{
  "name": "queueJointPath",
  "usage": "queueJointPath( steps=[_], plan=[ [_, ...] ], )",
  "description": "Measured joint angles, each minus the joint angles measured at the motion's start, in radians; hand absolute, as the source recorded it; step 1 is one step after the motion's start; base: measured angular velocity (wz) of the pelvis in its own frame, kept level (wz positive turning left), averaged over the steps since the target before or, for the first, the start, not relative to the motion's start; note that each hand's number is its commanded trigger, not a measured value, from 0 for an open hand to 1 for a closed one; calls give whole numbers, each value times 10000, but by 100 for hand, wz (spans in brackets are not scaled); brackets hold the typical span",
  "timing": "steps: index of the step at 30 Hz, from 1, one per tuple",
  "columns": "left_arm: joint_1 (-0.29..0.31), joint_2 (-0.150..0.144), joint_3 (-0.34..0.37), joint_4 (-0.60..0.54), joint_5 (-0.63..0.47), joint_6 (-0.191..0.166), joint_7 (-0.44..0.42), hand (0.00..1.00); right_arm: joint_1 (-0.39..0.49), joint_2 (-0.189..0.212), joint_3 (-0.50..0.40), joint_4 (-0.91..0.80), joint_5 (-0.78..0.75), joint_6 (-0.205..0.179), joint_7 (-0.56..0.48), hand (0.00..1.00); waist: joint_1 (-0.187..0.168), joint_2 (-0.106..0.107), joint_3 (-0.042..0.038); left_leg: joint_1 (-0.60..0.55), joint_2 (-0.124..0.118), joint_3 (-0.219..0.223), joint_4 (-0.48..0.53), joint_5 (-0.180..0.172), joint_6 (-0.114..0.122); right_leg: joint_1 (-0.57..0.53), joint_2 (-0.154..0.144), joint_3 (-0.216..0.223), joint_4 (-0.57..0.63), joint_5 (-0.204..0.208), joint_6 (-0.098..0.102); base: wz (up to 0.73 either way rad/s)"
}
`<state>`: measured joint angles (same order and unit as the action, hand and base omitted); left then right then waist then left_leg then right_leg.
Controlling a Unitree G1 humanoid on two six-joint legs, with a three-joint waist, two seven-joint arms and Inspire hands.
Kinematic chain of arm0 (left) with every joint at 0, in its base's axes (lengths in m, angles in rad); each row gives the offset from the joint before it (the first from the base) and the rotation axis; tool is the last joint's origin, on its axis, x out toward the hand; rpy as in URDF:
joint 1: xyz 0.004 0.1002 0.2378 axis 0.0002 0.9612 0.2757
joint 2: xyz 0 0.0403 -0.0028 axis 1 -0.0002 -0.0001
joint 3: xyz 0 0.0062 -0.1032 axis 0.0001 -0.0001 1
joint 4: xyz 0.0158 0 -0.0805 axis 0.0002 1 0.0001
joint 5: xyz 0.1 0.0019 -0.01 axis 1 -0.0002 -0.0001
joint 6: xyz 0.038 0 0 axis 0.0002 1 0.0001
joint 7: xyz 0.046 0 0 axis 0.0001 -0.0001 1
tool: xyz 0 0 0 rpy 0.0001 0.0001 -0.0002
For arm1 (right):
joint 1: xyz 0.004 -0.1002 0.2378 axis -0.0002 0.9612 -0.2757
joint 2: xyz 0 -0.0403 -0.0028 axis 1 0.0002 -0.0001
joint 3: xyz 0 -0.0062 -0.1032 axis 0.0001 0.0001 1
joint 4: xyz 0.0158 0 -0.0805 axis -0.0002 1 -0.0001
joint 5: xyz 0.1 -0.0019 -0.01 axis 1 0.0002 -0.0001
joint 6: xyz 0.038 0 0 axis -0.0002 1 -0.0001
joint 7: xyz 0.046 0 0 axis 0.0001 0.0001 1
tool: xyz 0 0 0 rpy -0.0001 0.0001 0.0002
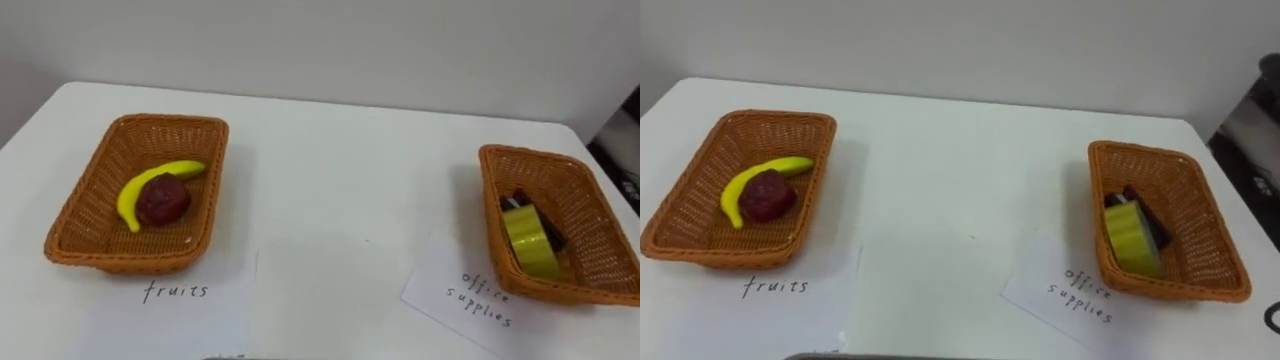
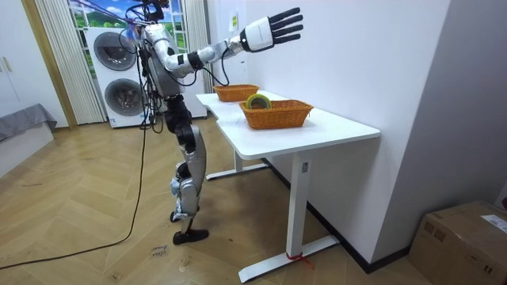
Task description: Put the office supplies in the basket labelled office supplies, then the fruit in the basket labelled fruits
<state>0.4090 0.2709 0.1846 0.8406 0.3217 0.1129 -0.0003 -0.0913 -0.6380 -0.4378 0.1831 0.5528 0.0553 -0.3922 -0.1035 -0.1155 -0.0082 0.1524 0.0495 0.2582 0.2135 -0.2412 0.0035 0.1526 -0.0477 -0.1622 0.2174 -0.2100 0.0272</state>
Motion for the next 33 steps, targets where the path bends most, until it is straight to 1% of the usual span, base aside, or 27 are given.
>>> queueJointPath(
  steps=[2, 3, 4, 5, 6, 7, 9, 11, 12, 14, 15, 17, 18, 20, 22, 23, 25, 28, 30, 33],
  plan=[
    [23, -77, -7, 7, -2, 12, 149, 0, 271, 2, -138, 2, 137, -6, -189, 0, -66, 11, 7, -12, 60, 142, 15, -11, -29, -102, 50, 66, 34, 28, -46, -23],
    [19, -102, -4, 3, -3, 17, 225, 0, 470, 2, -187, 8, 338, -7, -338, 0, -77, -29, 23, -15, 77, 168, 40, -4, -48, -156, 86, 133, 27, 45, -73, -26],
    [21, -113, -6, -15, -5, 16, 304, 0, 688, 2, -213, 7, 560, -16, -448, 0, -146, -46, 27, -13, 101, 167, 45, -16, -71, -181, 129, 224, 20, 57, -93, -23],
    [21, -113, -4, -23, -5, 16, 337, 0, 823, 8, -250, 10, 697, -19, -498, 0, -192, -68, 33, -13, 115, 166, 55, -25, -88, -182, 149, 231, 18, 64, -104, -12],
    [22, -137, -1, -25, -9, 16, 405, 0, 1043, 15, -279, 11, 834, -19, -572, 0, -312, -105, 40, -15, 120, 167, 66, -32, -101, -178, 167, 231, 22, 65, -106, -7],
    [-12, -187, -6, -29, -10, 16, 456, 0, 1217, 16, -367, 36, 1093, -19, -703, 0, -371, -97, 45, -23, 144, 166, 63, -37, -109, -192, 178, 231, 20, 65, -106, -6],
    [-70, -251, -14, -88, -19, 3, 602, 0, 1322, 18, -547, 275, 1339, -19, -915, 0, -424, -103, 48, -50, 150, 168, 4, -39, -111, -258, 185, 231, 20, 72, -118, -13],
    [-123, -259, -12, -88, -17, -3, 675, 0, 1336, 25, -693, 595, 1421, -39, -1188, 0, -554, -107, 46, -63, 156, 167, -7, -40, -112, -281, 198, 232, 12, 84, -139, -9],
    [-160, -259, -14, -88, -17, -5, 702, 0, 1411, 29, -858, 852, 1461, -142, -1325, 0, -592, -108, 47, -78, 158, 172, 1, -40, -113, -287, 203, 243, 14, 85, -141, 0],
    [-184, -259, -26, -98, -15, -34, 771, 0, 1609, 30, -1096, 1183, 1657, -235, -1613, 0, -597, -94, 42, -67, 161, 219, 0, -41, -114, -336, 206, 264, 29, 85, -141, -8],
    [-168, -270, -27, -100, -17, -30, 776, 0, 1715, 64, -1238, 1298, 1903, -235, -1767, 0, -579, -70, 38, -55, 180, 342, -15, -44, -120, -381, 217, 314, 28, 90, -148, -24],
    [-108, -265, -24, -174, -16, -4, 781, 0, 2041, 113, -1344, 1320, 2415, -271, -1943, 0, -584, -10, 40, -77, 201, 439, -78, -50, -132, -433, 255, 420, 24, 108, -178, -20],
    [-63, -259, -6, -184, -17, 1, 807, 0, 2356, 156, -1349, 1406, 2774, -352, -2017, 0, -578, 5, 30, -79, 214, 474, -86, -57, -144, -449, 278, 482, 23, 110, -181, -12],
    [-28, -259, -9, -176, -38, 4, 876, 0, 2552, 362, -1353, 1701, 3138, -371, -2168, 0, -586, 1, 32, -67, 246, 575, -97, -67, -168, -481, 315, 559, 15, 113, -187, -15],
    [-32, -296, -64, -144, -63, 14, 920, 0, 2789, 739, -1358, 2042, 3422, -413, -2371, 0, -592, 44, 36, -59, 247, 695, -125, -62, -193, -536, 359, 673, -4, 126, -209, -15],
    [-33, -304, -94, -142, -47, 19, 956, 0, 2846, 846, -1360, 2125, 3427, -422, -2447, 0, -625, 60, 37, -63, 245, 706, -125, -60, -197, -554, 364, 689, -5, 129, -213, -9],
    [-27, -311, -278, -149, -33, 33, 1058, 0, 3140, 1212, -1354, 2391, 3430, -434, -2742, 0, -640, 112, 38, -85, 241, 746, -118, -57, -202, -626, 376, 732, 16, 127, -220, -8],
    [-6, -318, -422, -152, -31, 86, 1063, 0, 3138, 1487, -1352, 3082, 3430, -462, -2918, 0, -789, 175, 43, -69, 240, 834, -149, -54, -209, -679, 388, 803, 36, 127, -224, -9],
    [35, -321, -411, -186, -34, 91, 1067, 0, 3137, 1593, -1359, 3445, 3469, -475, -2982, 0, -843, 178, 43, -29, 240, 857, -167, -51, -215, -657, 398, 824, 25, 127, -225, -3],
    [29, -324, -409, -267, -53, 92, 1070, 0, 3134, 1611, -1360, 4057, 3868, -531, -3034, 0, -873, 168, 42, -3, 242, 902, -175, -54, -221, -659, 421, 923, 22, 128, -227, -7]
  ],
)
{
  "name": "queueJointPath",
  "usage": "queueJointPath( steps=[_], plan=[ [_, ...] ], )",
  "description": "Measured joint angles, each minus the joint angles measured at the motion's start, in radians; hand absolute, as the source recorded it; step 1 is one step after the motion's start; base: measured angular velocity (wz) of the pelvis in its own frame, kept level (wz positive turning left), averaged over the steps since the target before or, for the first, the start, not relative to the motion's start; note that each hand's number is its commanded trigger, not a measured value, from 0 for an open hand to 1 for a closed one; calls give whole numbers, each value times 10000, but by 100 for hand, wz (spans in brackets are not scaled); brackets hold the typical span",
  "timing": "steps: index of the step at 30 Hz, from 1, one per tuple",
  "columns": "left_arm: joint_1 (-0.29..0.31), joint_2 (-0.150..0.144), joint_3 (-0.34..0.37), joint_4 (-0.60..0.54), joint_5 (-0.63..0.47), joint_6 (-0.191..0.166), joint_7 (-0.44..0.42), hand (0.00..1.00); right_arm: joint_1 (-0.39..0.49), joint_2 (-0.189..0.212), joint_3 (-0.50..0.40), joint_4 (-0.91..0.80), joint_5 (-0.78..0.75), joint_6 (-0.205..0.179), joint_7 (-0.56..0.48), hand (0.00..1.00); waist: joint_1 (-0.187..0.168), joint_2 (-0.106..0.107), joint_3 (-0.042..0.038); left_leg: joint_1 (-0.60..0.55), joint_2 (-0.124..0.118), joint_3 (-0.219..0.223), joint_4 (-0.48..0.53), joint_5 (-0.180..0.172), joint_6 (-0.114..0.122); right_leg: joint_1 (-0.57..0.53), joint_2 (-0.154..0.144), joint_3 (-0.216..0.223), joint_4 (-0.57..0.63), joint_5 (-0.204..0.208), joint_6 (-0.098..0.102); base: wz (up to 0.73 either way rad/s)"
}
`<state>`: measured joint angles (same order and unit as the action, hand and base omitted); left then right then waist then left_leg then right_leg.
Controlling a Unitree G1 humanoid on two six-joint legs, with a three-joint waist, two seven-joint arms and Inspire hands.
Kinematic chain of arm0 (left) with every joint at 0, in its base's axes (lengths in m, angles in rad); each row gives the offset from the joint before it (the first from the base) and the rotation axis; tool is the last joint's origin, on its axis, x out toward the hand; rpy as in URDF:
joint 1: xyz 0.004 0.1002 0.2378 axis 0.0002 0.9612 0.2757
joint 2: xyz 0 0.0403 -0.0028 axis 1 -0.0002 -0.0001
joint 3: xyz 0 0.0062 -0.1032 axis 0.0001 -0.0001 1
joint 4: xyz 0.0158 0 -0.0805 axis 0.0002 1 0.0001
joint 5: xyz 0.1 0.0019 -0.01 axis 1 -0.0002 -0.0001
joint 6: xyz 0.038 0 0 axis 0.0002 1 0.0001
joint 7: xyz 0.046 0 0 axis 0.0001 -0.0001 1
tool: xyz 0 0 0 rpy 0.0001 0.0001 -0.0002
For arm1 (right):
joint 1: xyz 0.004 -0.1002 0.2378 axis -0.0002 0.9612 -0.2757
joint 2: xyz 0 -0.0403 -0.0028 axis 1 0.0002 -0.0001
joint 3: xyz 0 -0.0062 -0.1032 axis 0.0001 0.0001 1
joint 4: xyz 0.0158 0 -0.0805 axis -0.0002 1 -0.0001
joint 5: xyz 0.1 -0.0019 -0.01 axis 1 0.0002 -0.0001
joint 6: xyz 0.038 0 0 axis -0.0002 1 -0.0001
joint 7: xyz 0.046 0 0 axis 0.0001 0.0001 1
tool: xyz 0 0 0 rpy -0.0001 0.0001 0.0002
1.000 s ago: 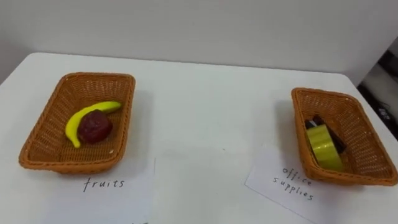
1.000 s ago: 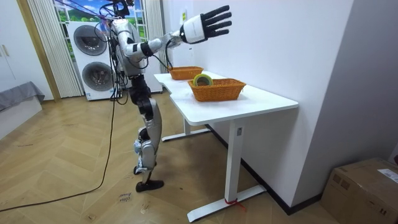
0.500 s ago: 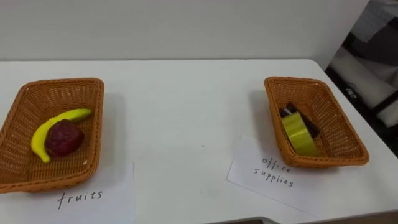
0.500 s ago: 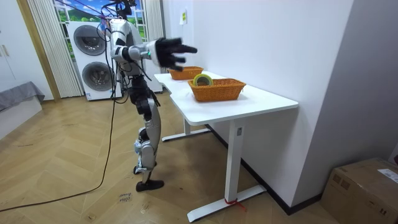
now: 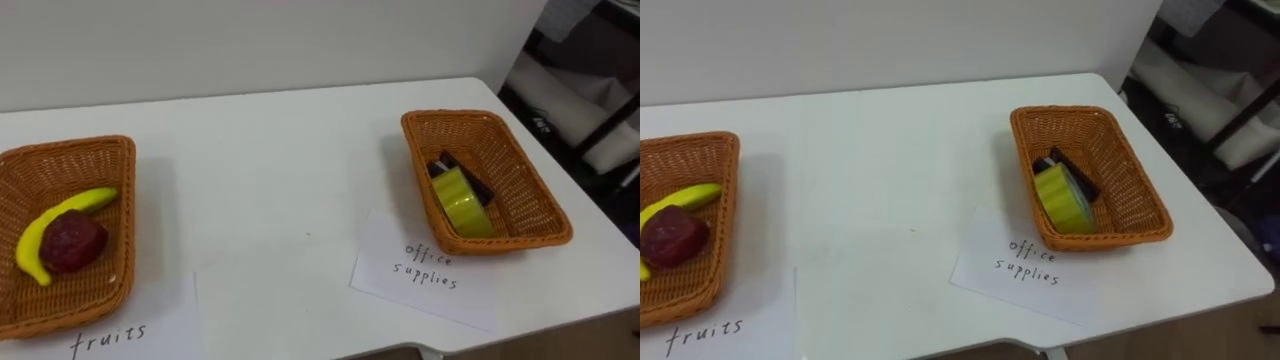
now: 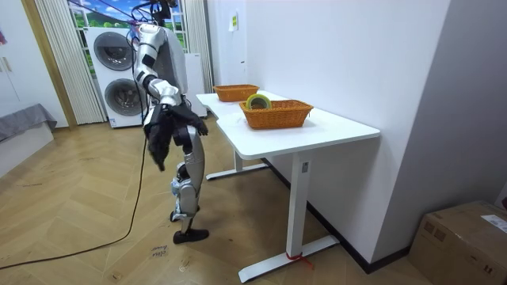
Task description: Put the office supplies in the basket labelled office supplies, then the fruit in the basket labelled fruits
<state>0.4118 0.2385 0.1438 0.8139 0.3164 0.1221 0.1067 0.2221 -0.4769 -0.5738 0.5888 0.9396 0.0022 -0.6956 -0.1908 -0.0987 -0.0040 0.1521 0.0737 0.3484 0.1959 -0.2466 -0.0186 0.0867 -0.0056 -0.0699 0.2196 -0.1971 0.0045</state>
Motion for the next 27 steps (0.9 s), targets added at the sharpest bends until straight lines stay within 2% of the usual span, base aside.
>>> queueJointPath(
  steps=[5, 6, 10, 13, 17, 18, 20, 22, 27],
  plan=[
    [-18, 0, -2, -74, -19, -7, -14, 0, 47, 161, 0, 615, 858, -63, 49, 0, 14, 3, 11, 3, -4, 60, -76, -11, -13, -53, 18, 123, -39, -34, -45, -5],
    [-15, 0, 17, -74, -33, -10, -14, 0, 65, 297, -7, 764, 942, -142, 129, 0, 10, 47, 40, -4, 1, 61, -74, -14, -19, -56, 31, 140, -61, -37, -50, -4],
    [-1, -95, 33, -71, -93, -25, -17, 0, 263, 947, -6, 1139, 1001, -304, 286, 0, 25, 84, 36, 11, 19, 62, -36, -14, -47, -58, 61, 126, -130, -29, -64, 0],
    [2, -281, 31, -9, -109, -132, -18, 0, 520, 1494, 24, 1277, 756, -404, 520, 0, 51, 251, -7, 51, 16, 67, -71, -24, -62, -60, 63, 123, -85, -24, -67, -3],
    [-8, -380, 46, 109, -93, -198, -18, 0, 513, 1931, 31, 1539, 710, -416, 589, 0, 70, 363, -25, 197, 5, 55, -152, -29, -72, -21, 67, 132, 13, -49, -81, -9],
    [-39, -380, 45, 114, -96, -214, -14, 0, 514, 2053, 79, 1734, 667, -514, 679, 0, 68, 401, -5, 216, 5, 50, -150, -30, -73, -13, 69, 138, 8, -52, -83, -5],
    [-46, -380, -6, 127, -109, -318, -9, 0, 492, 2072, 546, 2251, 680, -579, 851, 0, 119, 421, 20, 253, -1, 42, -149, -49, -92, -15, 74, 184, 1, -104, -99, -5],
    [-45, -448, -129, 259, -105, -407, -5, 0, 694, 2285, 1051, 2420, 627, -577, 1203, 0, 211, 455, 26, 254, 0, 19, -149, -75, -105, -17, 97, 264, 27, -151, -104, -10],
    [-138, -599, -305, 1106, -76, -406, -2, 0, 730, 2540, 1737, 3419, -44, -559, 1883, 0, 357, 586, 1, 266, 5, -48, -129, -96, -117, -32, 117, 277, 54, -157, -116, -3]
  ],
)
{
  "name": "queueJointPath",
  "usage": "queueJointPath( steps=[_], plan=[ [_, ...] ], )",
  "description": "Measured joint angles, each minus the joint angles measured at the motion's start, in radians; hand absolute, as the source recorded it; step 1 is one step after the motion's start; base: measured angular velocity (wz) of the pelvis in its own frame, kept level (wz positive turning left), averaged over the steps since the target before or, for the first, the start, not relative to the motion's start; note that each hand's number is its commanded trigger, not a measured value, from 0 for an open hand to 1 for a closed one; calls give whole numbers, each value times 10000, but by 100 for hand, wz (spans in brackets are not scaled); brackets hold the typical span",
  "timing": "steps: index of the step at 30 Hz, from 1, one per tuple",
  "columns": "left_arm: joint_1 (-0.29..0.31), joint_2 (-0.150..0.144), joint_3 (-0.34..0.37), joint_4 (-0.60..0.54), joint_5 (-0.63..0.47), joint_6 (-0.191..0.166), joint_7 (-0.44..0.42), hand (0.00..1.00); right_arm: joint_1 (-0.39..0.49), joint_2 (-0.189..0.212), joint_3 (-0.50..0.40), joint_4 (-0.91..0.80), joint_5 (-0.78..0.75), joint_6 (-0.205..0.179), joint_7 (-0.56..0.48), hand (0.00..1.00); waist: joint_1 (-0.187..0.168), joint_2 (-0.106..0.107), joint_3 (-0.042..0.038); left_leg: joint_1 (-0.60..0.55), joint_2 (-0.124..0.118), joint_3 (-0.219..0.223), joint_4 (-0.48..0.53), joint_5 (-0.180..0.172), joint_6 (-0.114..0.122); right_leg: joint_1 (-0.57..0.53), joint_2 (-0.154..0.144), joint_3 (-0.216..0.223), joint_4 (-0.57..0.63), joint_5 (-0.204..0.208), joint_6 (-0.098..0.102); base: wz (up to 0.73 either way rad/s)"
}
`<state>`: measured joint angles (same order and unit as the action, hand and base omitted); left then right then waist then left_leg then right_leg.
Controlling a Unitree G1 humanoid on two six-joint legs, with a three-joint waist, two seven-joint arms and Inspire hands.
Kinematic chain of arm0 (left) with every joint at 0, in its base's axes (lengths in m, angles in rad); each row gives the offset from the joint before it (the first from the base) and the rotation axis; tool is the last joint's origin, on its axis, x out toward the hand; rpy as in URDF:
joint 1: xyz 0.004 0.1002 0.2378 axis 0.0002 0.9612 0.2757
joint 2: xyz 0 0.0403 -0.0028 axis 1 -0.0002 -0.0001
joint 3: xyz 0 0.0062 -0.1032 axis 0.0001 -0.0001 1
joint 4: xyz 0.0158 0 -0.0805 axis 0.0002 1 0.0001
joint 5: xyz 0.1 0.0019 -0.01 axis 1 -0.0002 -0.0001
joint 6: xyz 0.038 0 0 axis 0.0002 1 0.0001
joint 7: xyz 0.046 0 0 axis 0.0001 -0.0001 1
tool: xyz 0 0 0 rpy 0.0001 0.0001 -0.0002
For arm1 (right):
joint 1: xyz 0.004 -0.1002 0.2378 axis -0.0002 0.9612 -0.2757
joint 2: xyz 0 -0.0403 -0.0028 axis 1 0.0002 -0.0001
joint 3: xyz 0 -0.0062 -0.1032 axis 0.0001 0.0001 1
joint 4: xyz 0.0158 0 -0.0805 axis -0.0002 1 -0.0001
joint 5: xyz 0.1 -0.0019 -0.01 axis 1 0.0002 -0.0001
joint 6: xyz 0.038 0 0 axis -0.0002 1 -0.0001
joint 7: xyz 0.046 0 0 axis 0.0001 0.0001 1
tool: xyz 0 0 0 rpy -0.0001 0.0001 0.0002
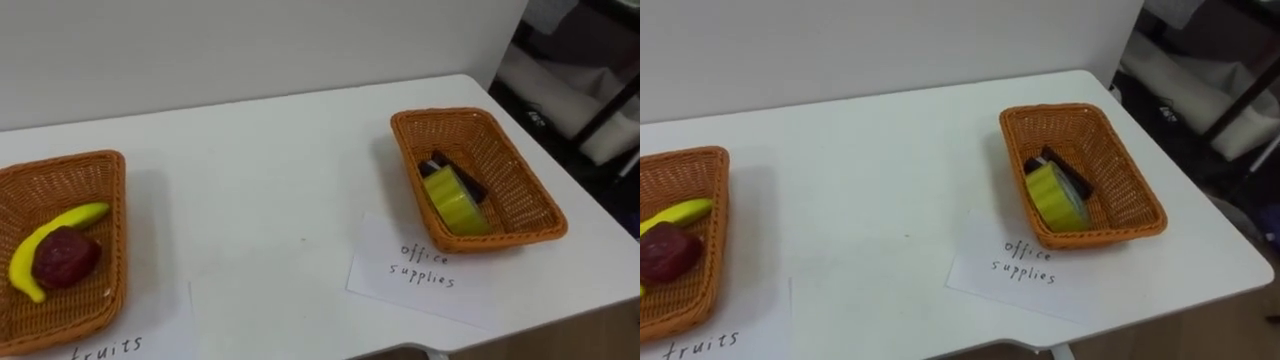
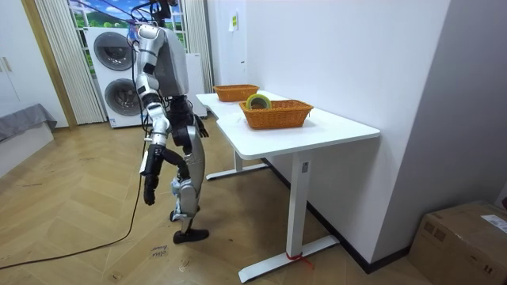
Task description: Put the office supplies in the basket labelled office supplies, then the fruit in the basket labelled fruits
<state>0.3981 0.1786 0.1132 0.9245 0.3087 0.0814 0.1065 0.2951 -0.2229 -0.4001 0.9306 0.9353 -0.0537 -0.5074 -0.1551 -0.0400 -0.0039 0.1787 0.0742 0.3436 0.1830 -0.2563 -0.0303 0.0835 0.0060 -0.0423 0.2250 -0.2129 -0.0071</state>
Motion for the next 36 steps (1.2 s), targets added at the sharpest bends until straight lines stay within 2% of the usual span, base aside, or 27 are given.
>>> queueJointPath(
  steps=[3, 6, 9, 14, 16, 18, 22, 27, 36],
  plan=[
    [-1, -97, -44, 230, 10, 22, 0, 0, -8, 290, 504, 208, -809, 3, 363, 0, 18, 45, 0, -12, 4, -67, 52, 0, -1, -5, 2, -22, -23, 0, -2, 1],
    [-102, -143, -204, 250, 7, 19, 0, 0, -10, 423, 1094, 389, -1156, 42, 763, 0, 265, 124, -2, -15, -22, -201, 65, 0, -1, -10, -6, 0, -15, -1, -2, 0],
    [-258, -148, -203, 404, 7, 8, 6, 0, -126, 616, 1448, 624, -1614, 43, 1277, 0, 310, 157, 3, -11, -16, -209, 66, 0, 0, 13, -7, -19, -15, -7, -8, 1],
    [-379, -283, -201, 498, 8, 11, 21, 0, -212, 717, 2095, 1176, -2302, 268, 2388, 0, 444, 279, 12, -3, -14, -318, 71, -3, 4, 60, -37, -180, -38, -8, -10, 4],
    [-367, -451, -210, 499, 0, 22, 29, 0, -167, 758, 2468, 1248, -2738, 347, 2930, 0, 516, 377, 17, -9, -8, -347, 67, -3, 3, 58, -30, -195, -45, -8, -12, 0],
    [-362, -501, -416, 499, -15, 21, 51, 0, -215, 786, 2971, 1266, -3142, 350, 3287, 0, 581, 400, 22, -12, -1, -365, 74, -2, 2, 53, -17, -203, -43, -11, -20, -2],
    [-401, -566, -608, 510, -25, 5, 108, 0, -533, 811, 3891, 1713, -3602, 369, 4198, 0, 883, 372, 23, 19, 0, -404, 142, 0, -1, 80, -18, -183, -9, -16, -35, -2],
    [-571, -556, -723, 861, -26, 10, 135, 0, -688, 912, 4232, 1711, -4770, 415, 4879, 0, 1089, 311, 28, 8, -11, -485, 171, 0, 0, 96, -53, -270, 7, -32, -48, 2],
    [-824, -518, -1072, 860, -19, 6, 72, 0, -1097, 750, 4569, 1689, -6331, 318, 5370, 0, 1102, 275, 43, -162, 1, -729, 212, -2, 0, 82, -52, -462, -47, -39, -63, 7]
  ],
)
